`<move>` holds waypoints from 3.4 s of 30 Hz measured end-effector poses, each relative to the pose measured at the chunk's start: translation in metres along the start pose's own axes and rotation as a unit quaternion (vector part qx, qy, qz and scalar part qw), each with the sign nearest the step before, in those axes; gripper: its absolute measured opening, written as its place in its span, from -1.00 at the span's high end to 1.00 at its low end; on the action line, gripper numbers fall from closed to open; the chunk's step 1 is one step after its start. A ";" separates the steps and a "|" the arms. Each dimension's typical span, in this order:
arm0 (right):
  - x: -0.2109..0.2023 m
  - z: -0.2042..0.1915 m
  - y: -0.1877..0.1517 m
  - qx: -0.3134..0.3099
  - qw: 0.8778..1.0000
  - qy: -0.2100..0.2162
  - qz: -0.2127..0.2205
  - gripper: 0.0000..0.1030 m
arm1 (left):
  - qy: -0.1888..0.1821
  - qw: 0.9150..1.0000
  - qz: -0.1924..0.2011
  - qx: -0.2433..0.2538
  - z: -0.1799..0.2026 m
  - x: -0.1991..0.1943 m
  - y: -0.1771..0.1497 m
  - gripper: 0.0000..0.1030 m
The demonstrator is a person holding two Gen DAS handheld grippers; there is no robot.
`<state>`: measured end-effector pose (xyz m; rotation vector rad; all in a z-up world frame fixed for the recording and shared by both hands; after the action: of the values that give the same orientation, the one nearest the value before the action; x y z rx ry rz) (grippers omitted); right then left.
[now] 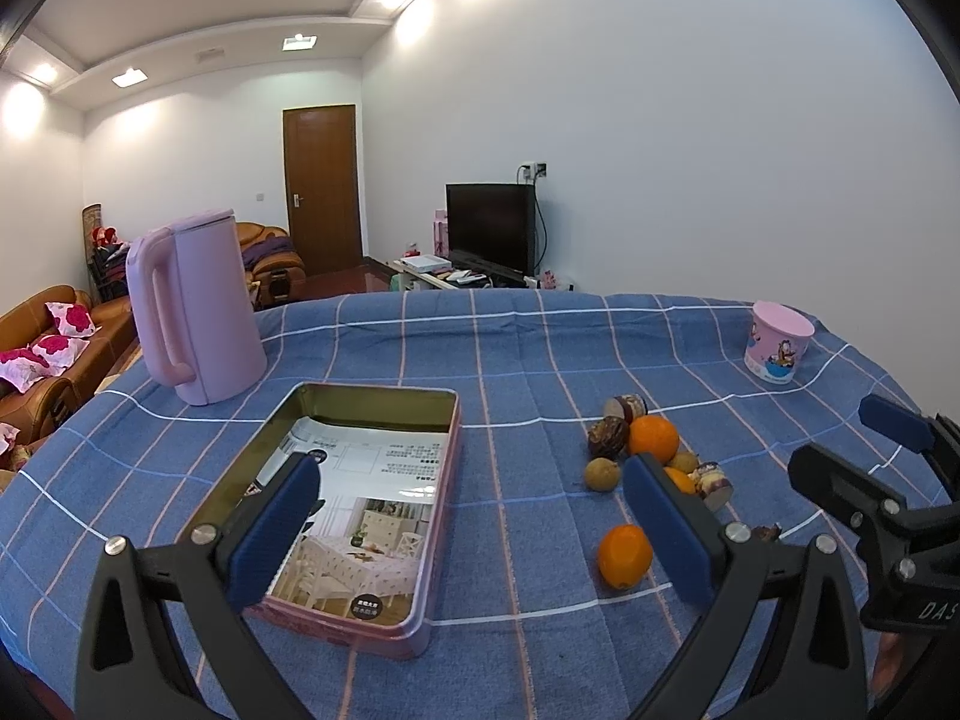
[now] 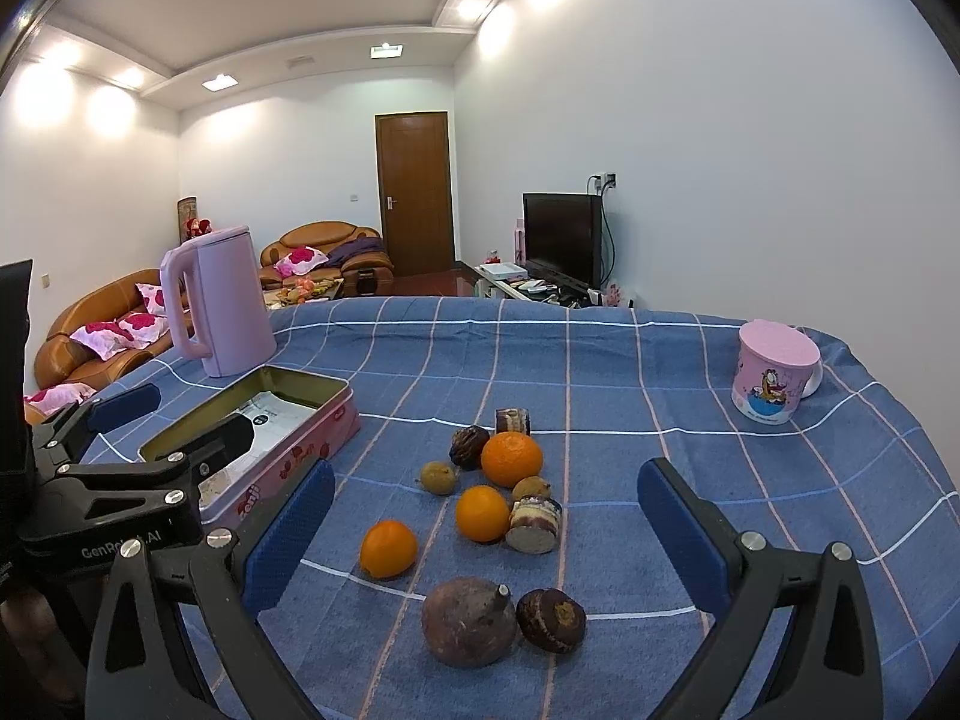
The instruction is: Organize fruits
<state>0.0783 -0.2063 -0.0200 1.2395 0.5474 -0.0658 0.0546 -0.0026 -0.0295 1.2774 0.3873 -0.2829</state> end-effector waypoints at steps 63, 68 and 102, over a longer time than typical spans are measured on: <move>0.007 0.049 -0.055 0.061 0.997 -0.013 -0.040 -0.98 | -0.031 0.998 -0.052 0.022 0.037 0.023 -0.037 -1.00; 0.004 0.074 -0.076 0.086 0.994 -0.034 -0.054 -0.97 | -0.063 0.994 -0.077 0.042 0.065 0.027 -0.056 -0.98; 0.014 0.075 -0.088 0.092 0.993 -0.016 -0.073 -0.48 | -0.143 0.963 -0.199 0.111 0.120 0.036 -0.109 -0.03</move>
<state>0.0880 -0.3010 -0.0874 1.3731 0.6149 -0.2643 0.0566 -0.1476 -0.1110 1.3466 0.3681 -0.8628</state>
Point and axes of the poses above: each gripper's, at about its wrist camera, not at the fingertips, and x roughly the way its jaws point, z to its right, y to its top, the point moved 6 cm from there along x, roughly the way its jaws point, and after that the axes turned 15 degrees about -x, right-handed, at the moved point
